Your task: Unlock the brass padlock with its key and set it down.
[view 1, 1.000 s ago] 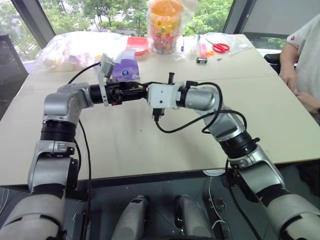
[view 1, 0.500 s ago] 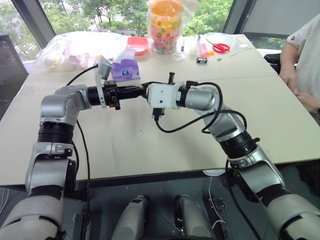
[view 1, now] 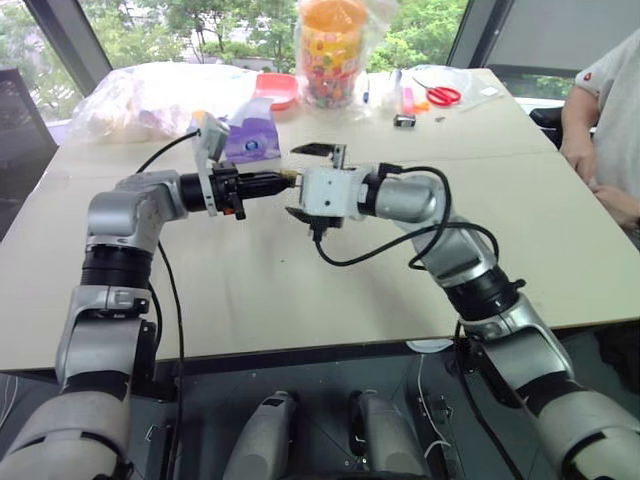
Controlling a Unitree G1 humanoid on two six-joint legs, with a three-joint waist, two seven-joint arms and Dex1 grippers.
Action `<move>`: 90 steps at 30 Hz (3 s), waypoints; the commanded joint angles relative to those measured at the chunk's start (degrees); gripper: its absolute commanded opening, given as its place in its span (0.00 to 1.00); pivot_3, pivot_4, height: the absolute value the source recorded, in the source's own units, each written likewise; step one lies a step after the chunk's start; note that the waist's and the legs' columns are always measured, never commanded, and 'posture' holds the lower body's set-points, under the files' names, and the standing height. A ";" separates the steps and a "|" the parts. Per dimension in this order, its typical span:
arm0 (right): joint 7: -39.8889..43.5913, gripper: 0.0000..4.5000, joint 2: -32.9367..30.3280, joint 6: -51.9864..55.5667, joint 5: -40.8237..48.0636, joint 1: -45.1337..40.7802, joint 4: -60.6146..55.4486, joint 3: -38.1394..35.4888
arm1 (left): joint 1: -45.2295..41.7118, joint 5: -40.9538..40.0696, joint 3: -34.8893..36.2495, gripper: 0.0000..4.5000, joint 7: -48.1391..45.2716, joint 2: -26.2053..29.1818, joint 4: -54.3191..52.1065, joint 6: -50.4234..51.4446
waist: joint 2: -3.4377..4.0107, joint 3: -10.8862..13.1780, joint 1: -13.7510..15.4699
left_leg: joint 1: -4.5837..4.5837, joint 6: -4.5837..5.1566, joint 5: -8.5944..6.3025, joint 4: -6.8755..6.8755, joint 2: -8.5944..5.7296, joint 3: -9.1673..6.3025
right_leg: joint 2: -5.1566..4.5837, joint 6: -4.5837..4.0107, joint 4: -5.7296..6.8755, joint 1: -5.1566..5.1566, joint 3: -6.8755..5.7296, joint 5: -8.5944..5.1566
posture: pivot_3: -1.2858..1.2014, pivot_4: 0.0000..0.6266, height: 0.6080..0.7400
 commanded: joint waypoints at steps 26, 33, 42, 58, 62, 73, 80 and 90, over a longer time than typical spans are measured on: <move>-7.08 0.99 4.65 27.83 18.71 2.28 -11.30 -10.82 | 4.23 -10.00 4.62 0.00 -3.57 2.39 -12.82 5.50 | 0.00 0.00 -0.16 | -0.03 0.00 -0.01 -0.04 0.03 0.04 | -0.06 -0.19 -0.05 -0.05 -0.01 -0.07 | 0.52 0.24 1.00; -4.48 0.99 6.74 48.58 31.93 0.62 -12.20 -15.40 | 4.36 -9.91 4.52 0.00 -3.85 2.50 -13.08 4.93 | 0.00 0.00 -0.09 | -0.03 0.01 -0.01 -0.04 0.03 0.01 | -0.14 -0.20 -0.05 -0.04 -0.01 -0.07 | 0.52 0.24 1.00; -7.98 0.99 7.24 51.46 37.83 -1.68 -12.73 -20.57 | 4.90 -9.41 3.79 0.00 -3.78 2.22 -12.87 3.75 | 0.00 0.00 -0.10 | -0.03 0.01 -0.02 -0.09 0.02 0.03 | -0.24 -0.20 -0.08 -0.06 -0.06 -0.08 | 0.52 0.24 1.00; -10.57 0.99 3.91 47.41 41.49 -0.98 -12.59 -21.34 | 4.13 -9.73 3.76 0.00 -3.82 2.28 -12.55 3.54 | 0.01 0.00 -0.13 | -0.05 0.03 -0.03 -0.10 0.01 0.04 | -0.27 -0.19 -0.14 -0.06 -0.08 -0.08 | 0.52 0.24 1.00; -11.00 0.99 3.49 45.09 40.39 -1.44 -9.55 -19.89 | 4.42 -10.91 3.90 0.00 -4.30 2.64 -14.05 4.84 | 0.00 0.00 -0.15 | -0.06 0.03 -0.03 -0.11 0.01 0.04 | -0.27 -0.19 -0.14 -0.06 -0.08 -0.08 | 0.52 0.24 1.00; -9.69 0.99 3.10 43.34 40.00 -1.35 -6.35 -16.45 | 5.05 -11.82 4.73 0.00 -3.32 3.10 -16.04 6.09 | 0.01 0.00 -0.16 | -0.06 0.04 -0.03 -0.11 0.01 0.05 | -0.26 -0.19 -0.15 -0.07 -0.08 -0.08 | 0.52 0.24 1.00; -11.12 0.99 -2.15 43.51 37.64 2.35 -9.51 -17.03 | 3.57 -9.72 4.30 0.00 -0.85 0.73 -11.89 3.65 | 0.00 0.00 0.17 | -0.07 0.04 -0.03 -0.10 0.00 0.03 | -0.27 -0.18 -0.17 -0.04 -0.11 -0.09 | 0.52 0.24 1.00; -10.34 0.99 -20.97 47.92 30.37 15.88 -31.50 -12.03 | -2.29 1.89 -3.75 0.00 10.91 -15.57 14.16 1.80 | -0.02 0.01 1.21 | -0.32 0.34 -0.21 0.23 -0.07 0.15 | -0.42 0.34 -0.28 -0.01 -0.12 -0.20 | 0.52 0.24 1.00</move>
